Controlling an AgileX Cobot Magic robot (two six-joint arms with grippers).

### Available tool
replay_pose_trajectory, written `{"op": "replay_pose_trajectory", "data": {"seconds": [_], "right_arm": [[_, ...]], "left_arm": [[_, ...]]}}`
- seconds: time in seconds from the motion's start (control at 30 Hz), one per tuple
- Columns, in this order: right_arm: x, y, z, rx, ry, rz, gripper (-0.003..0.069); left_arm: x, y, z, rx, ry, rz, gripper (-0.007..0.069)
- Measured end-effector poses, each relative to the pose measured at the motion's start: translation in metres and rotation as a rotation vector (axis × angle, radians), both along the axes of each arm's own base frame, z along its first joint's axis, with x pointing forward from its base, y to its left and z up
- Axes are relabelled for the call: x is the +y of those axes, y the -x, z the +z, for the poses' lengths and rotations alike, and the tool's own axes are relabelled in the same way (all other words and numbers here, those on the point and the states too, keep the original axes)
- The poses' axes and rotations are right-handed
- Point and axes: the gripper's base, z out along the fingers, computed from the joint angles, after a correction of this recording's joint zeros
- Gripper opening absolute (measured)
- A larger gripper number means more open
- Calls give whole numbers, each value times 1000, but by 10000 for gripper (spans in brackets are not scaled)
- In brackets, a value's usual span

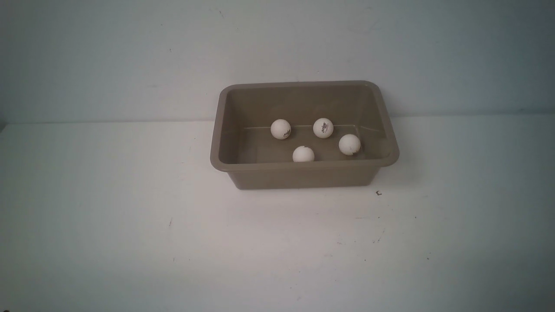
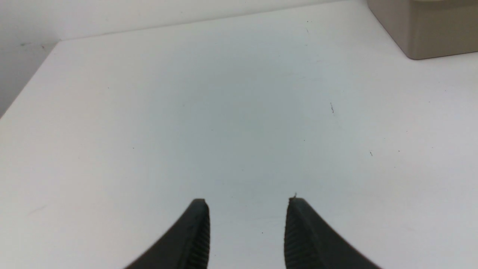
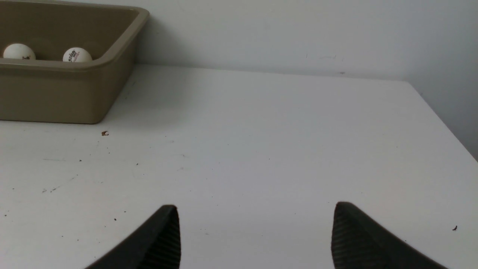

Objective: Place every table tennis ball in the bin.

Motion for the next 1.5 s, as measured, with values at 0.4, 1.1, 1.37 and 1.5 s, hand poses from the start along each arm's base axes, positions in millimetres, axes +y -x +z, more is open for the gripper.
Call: {"op": "replay_pose_trajectory", "data": {"seconds": [0.4,1.1,1.37,1.5], "right_arm": [[0,0,0,0,0,0,494],[0,0,0,1,0,0,494],[0,0,0,1,0,0,494],[0,0,0,1,0,0,494]], "left_arm": [[0,0,0,0,0,0,258],[-1,0,0,-2,81,11,258],[-2,0,0,-2,84,11,258],[-2,0,0,-2,84,11,258]]}}
